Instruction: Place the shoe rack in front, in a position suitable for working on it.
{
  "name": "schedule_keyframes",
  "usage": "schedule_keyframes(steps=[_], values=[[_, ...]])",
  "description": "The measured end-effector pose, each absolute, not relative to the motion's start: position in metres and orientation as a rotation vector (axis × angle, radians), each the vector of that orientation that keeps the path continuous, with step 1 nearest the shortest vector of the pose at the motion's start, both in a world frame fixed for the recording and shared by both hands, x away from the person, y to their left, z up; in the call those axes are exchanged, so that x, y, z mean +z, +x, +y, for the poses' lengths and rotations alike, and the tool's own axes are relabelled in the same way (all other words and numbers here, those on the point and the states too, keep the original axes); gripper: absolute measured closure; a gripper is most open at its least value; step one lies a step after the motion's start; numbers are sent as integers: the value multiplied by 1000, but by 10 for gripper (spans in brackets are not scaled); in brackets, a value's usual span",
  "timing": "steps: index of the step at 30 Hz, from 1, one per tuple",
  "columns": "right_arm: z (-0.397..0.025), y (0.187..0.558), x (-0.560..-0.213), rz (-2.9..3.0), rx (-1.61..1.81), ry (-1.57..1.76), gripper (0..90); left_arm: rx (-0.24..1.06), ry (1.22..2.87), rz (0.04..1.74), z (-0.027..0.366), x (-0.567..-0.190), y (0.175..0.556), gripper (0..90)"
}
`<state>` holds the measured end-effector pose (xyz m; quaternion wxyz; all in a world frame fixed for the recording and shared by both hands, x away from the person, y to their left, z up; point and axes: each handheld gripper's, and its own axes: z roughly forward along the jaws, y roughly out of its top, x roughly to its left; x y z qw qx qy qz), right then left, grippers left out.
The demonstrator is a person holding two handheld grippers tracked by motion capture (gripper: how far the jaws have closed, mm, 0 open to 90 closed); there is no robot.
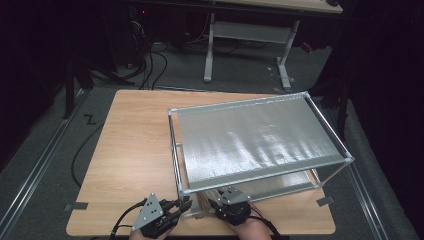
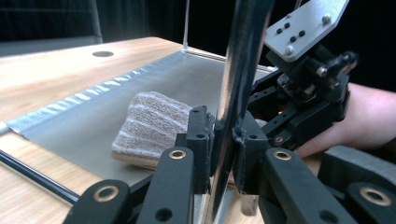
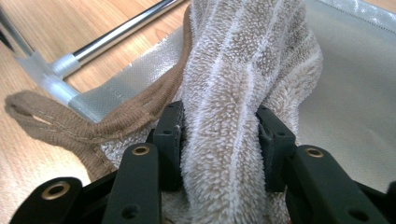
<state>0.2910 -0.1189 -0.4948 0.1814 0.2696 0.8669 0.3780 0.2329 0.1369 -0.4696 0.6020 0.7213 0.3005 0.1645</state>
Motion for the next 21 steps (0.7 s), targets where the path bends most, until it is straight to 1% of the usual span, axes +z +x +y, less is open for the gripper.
schedule_keyframes(steps=[2, 3, 8, 16, 21], values=[[-120, 294, -495, 2459, 1065, 782, 598, 313, 1638, 729, 137, -471, 237, 774], [-121, 296, -495, 2448, 1034, 801, 602, 302, 1628, 739, 137, -471, 239, 769], [-120, 307, -496, 2439, 956, 814, 622, 303, 1620, 754, 133, -471, 245, 766], [-110, 334, -500, 2387, 972, 801, 625, 370, 1620, 796, 139, -471, 263, 770], [-101, 355, -501, 2378, 941, 810, 635, 406, 1620, 809, 144, -470, 268, 776]])
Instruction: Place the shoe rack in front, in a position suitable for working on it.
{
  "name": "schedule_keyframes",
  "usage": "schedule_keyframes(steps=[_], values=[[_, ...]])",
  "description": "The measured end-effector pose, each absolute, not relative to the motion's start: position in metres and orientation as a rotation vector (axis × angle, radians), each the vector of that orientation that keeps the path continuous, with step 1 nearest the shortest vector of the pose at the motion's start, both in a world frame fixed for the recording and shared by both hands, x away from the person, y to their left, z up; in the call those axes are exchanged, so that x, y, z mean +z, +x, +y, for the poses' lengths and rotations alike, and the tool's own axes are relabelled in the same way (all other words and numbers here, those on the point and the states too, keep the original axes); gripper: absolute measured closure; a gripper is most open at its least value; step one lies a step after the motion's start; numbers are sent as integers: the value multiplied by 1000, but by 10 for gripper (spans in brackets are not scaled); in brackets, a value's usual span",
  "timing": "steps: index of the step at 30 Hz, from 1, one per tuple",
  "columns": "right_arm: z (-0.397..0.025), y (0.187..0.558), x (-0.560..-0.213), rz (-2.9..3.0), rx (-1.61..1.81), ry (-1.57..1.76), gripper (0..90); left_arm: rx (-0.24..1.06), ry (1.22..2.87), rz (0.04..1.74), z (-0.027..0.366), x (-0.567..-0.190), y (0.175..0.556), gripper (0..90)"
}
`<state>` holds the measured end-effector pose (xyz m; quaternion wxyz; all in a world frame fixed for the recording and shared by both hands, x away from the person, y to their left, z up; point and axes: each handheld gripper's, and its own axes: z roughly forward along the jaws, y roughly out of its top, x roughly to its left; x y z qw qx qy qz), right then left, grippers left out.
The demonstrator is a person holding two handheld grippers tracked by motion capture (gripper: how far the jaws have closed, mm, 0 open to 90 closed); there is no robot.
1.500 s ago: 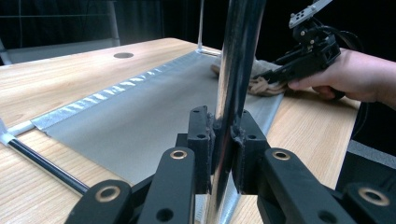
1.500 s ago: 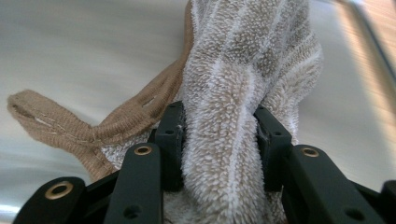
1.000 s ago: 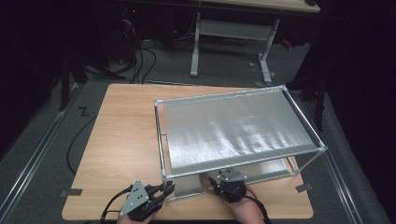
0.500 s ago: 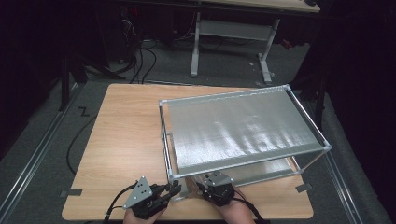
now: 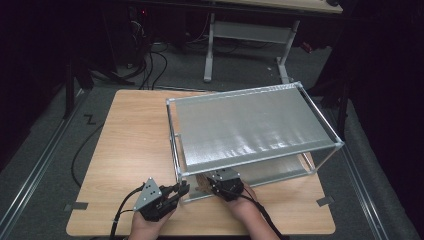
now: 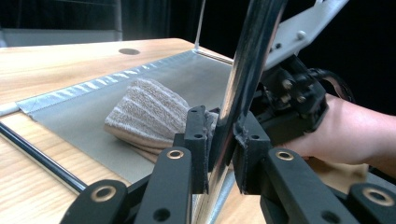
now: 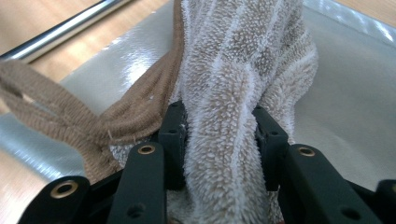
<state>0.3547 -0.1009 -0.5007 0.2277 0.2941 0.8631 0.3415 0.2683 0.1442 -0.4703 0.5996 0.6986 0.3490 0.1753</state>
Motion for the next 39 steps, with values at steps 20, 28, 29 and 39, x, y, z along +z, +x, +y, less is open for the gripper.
schedule_keyframes(steps=[20, 28, 29, 39], values=[[-116, 333, -468, 2259, 1070, 718, 733, 421, 1603, 792, 149, -474, 265, 707], [-155, 307, -466, 2130, 1177, 785, 723, 441, 1629, 774, 150, -475, 262, 675], [-161, 303, -467, 2117, 1195, 788, 722, 440, 1631, 771, 149, -475, 262, 676], [-190, 293, -469, 2019, 1190, 839, 719, 483, 1647, 757, 155, -475, 266, 790]])
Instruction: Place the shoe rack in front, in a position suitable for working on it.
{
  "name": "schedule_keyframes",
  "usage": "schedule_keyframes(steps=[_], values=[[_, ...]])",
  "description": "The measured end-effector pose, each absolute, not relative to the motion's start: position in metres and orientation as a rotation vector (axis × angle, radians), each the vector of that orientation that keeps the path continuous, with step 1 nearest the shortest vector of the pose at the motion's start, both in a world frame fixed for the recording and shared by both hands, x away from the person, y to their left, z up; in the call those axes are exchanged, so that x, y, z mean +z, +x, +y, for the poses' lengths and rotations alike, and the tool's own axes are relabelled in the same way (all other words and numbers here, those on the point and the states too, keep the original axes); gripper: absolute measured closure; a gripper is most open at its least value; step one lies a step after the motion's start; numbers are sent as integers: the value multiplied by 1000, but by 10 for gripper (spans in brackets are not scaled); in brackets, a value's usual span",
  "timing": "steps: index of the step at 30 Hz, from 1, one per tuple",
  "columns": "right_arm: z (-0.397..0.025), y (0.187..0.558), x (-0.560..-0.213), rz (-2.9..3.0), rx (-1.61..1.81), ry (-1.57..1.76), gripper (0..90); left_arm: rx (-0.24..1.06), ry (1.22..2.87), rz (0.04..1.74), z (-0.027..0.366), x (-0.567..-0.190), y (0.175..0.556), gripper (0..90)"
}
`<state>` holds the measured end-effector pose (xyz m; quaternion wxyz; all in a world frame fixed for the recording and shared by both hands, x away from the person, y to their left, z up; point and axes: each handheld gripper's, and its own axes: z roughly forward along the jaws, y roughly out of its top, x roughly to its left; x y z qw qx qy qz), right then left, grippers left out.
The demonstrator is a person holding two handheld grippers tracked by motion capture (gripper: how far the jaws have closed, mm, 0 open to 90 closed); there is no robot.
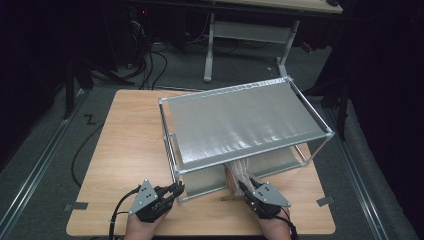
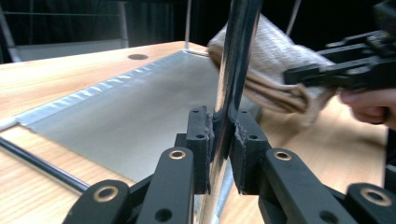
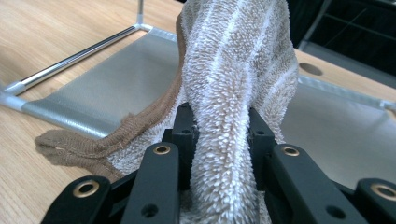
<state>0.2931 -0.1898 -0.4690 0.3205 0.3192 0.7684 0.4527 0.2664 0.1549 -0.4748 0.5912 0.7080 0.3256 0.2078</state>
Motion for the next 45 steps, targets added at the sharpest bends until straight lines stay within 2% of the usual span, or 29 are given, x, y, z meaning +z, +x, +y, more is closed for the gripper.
schedule_keyframes(steps=[15, 45], values=[[-215, 273, -464, 1899, 1202, 897, 716, 505, 1633, 814, 156, -473, 285, 784], [-242, 249, -447, 1681, 1274, 865, 715, 533, 1619, 851, 159, -473, 290, 779]])
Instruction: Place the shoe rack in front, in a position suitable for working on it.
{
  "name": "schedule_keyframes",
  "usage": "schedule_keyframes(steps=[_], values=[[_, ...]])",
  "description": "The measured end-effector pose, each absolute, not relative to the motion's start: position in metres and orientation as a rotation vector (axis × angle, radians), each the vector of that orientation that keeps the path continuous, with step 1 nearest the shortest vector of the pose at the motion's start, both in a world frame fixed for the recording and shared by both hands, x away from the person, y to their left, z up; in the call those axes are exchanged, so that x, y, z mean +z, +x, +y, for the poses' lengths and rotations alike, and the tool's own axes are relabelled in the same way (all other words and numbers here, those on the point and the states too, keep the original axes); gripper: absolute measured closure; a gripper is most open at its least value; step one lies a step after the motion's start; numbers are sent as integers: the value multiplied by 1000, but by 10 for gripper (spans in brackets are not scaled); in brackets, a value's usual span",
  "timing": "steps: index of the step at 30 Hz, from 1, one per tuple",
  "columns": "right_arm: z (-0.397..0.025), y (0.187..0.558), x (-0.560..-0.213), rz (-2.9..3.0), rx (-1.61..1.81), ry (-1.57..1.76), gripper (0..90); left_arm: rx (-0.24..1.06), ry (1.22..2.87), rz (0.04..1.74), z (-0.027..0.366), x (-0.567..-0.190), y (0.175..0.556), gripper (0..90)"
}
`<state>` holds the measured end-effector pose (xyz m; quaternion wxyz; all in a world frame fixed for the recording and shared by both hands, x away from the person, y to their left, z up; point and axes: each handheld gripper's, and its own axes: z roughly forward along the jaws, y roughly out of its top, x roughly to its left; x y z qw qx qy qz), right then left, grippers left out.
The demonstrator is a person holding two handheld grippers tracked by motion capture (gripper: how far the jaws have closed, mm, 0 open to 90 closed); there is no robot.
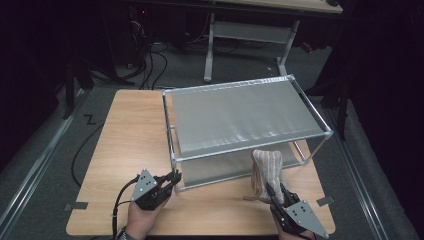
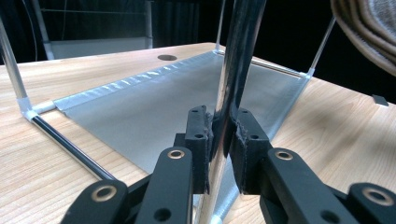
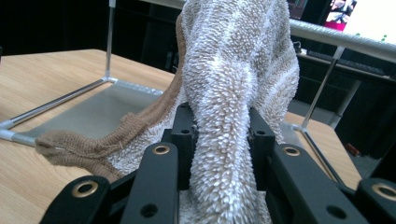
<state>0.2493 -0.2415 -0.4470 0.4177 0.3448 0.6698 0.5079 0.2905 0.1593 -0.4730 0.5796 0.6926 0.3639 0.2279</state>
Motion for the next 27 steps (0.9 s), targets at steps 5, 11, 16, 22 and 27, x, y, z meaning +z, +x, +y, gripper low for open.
schedule_keyframes(steps=[5, 11, 16, 22, 27], values=[[-244, 246, -442, 1651, 1294, 851, 714, 532, 1615, 853, 159, -473, 291, 777], [-244, 241, -433, 1598, 1339, 828, 712, 537, 1618, 852, 158, -474, 290, 780], [-240, 237, -420, 1550, 1361, 784, 708, 532, 1631, 809, 158, -475, 287, 785], [-231, 239, -395, 1511, 1427, 724, 702, 526, 1630, 774, 159, -477, 276, 791], [-218, 251, -378, 1506, 1488, 695, 696, 513, 1636, 745, 156, -478, 264, 791]])
